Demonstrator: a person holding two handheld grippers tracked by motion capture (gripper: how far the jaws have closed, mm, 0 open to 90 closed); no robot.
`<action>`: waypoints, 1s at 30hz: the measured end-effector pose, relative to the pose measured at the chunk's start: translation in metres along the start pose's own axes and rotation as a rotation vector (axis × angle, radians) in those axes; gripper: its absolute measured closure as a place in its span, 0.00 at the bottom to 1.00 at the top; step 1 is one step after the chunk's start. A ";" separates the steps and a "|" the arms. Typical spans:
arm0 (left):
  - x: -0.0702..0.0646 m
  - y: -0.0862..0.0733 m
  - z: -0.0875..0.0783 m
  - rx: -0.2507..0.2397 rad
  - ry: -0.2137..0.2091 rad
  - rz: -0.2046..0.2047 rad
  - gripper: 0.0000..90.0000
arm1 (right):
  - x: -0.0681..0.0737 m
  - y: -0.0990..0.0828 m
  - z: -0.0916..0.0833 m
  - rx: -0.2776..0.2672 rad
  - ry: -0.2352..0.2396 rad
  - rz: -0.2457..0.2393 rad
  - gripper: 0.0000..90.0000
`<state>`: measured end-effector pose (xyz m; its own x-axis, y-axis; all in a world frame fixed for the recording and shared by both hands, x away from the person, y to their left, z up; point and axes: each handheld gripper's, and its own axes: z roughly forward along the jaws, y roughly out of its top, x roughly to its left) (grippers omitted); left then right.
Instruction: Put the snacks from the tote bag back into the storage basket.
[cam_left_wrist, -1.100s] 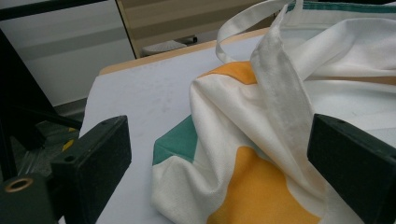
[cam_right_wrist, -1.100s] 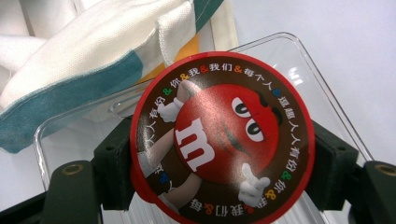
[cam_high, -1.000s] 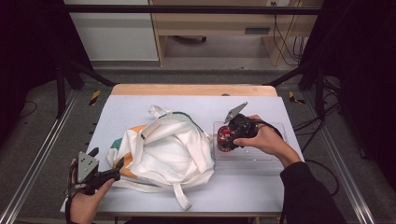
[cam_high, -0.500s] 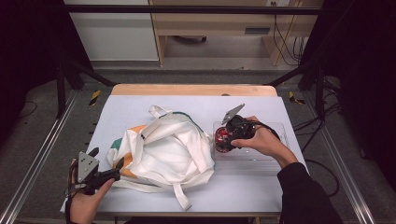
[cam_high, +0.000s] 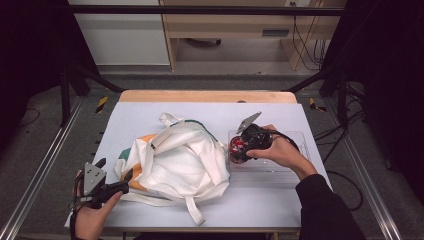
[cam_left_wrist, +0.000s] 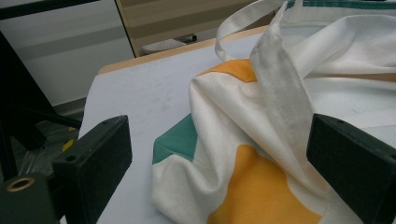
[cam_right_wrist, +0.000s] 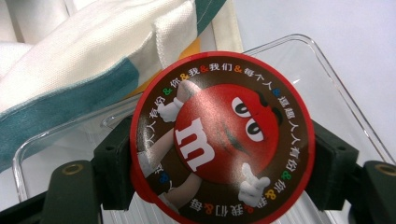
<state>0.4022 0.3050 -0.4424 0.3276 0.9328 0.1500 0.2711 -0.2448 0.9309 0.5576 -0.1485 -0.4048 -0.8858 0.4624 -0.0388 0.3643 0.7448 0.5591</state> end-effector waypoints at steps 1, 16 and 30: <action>0.000 0.000 0.000 0.000 0.000 0.000 0.07 | 0.000 0.000 0.000 0.000 0.000 0.000 0.29; -0.001 0.000 0.000 0.000 -0.002 0.002 0.07 | 0.001 -0.005 0.006 0.005 0.011 0.006 0.29; -0.001 0.000 0.001 0.002 -0.004 0.004 0.07 | 0.000 -0.007 0.011 0.015 0.017 0.012 0.29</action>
<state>0.4025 0.3044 -0.4428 0.3318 0.9310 0.1520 0.2719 -0.2487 0.9296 0.5582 -0.1482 -0.4181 -0.8860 0.4633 -0.0185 0.3789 0.7465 0.5469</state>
